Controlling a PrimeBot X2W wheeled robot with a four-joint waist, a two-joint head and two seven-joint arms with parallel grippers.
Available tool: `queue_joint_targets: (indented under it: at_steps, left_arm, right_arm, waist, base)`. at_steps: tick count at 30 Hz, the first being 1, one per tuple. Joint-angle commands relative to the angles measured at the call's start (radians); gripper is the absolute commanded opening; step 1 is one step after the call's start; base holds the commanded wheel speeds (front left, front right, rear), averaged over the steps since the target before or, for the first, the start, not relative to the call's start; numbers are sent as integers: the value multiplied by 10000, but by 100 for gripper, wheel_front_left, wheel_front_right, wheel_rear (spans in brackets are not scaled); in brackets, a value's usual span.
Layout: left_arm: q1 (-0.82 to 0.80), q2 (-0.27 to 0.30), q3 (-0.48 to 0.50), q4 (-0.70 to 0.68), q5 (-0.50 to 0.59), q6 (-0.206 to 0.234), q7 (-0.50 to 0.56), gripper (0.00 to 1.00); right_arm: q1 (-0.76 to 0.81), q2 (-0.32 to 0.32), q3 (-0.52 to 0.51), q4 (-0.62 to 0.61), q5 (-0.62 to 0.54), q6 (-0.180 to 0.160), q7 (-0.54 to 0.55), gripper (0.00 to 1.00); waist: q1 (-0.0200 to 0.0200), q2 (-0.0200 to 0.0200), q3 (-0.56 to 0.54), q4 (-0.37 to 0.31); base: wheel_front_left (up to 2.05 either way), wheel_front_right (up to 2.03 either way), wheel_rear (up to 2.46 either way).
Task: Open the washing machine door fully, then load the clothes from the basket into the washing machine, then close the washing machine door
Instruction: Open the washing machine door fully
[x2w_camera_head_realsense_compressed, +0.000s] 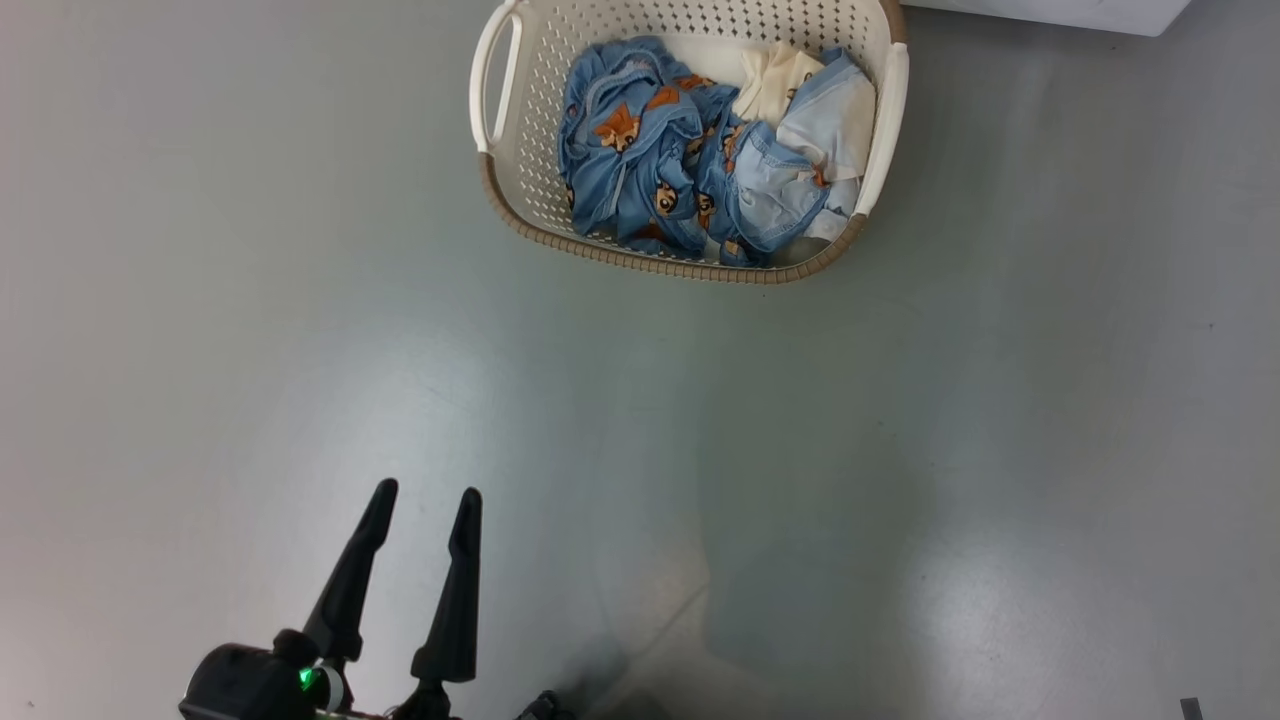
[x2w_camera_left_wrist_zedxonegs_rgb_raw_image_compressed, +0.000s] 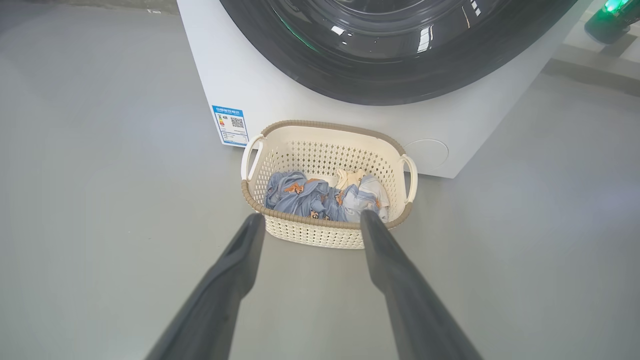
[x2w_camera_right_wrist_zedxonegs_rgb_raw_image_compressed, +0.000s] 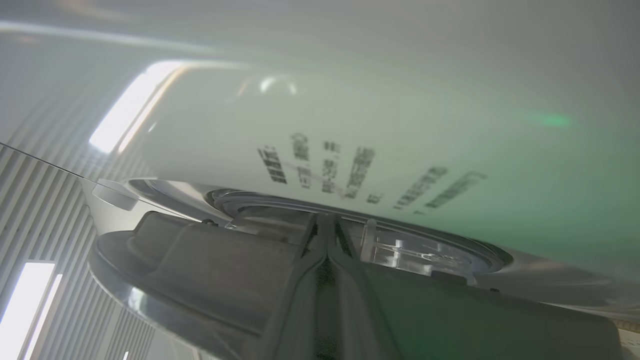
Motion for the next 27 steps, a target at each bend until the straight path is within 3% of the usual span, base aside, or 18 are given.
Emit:
queue_joint_targets:
  at_steps: [1, 15, 27]
  left_arm:
    - [-97, 116, 355, -249, -60, 81, -63, 100]
    - [-509, 116, 343, -107, -152, 51, -63, 100]
    - [-906, 116, 580, 108, -244, -9, -63, 100]
  right_arm:
    - [-75, 327, 232, -334, 64, 100, 111, 0]
    - [289, 716, 905, -730, 167, 100, 486, 0]
    - [1337, 1309, 1722, -1017, 312, 100, 1061, 0]
  waist:
    - [0, 0, 1, 0]
    - [0, 0, -84, -233]
    - [0, 0, -753, -841]
  base:
    - [0, 0, 0]
    - [0, 0, 0]
    - [0, 0, 0]
